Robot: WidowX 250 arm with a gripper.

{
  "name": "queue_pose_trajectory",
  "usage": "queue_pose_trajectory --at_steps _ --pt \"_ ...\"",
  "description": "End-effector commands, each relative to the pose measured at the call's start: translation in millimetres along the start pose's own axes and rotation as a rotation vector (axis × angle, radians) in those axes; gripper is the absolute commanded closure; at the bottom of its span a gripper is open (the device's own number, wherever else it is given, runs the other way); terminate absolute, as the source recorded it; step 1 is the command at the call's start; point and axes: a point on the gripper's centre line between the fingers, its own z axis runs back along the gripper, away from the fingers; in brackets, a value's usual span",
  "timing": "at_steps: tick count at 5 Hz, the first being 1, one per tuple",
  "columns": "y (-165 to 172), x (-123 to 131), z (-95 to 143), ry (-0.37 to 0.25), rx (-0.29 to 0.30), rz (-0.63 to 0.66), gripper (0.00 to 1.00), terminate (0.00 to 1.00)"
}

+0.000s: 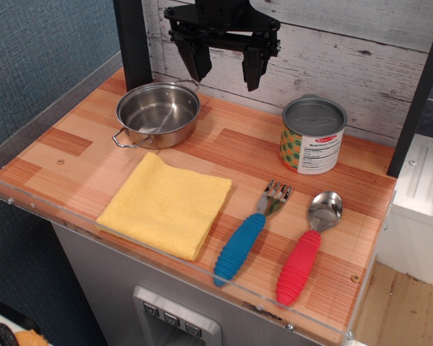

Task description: Place silver pot on top of yellow cloth.

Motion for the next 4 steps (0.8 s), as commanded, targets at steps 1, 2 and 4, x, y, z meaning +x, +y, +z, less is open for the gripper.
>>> queue_pose_trajectory --at_steps 1,2,4 --pt "0.0 0.0 0.0 0.0 0.0 0.0 0.0 0.0" --pt "13.3 -4.5 -6.8 0.02 0.022 -0.075 0.0 0.0" --pt "50.3 -9.1 -13.9 0.075 0.083 -0.223 0.0 0.0"
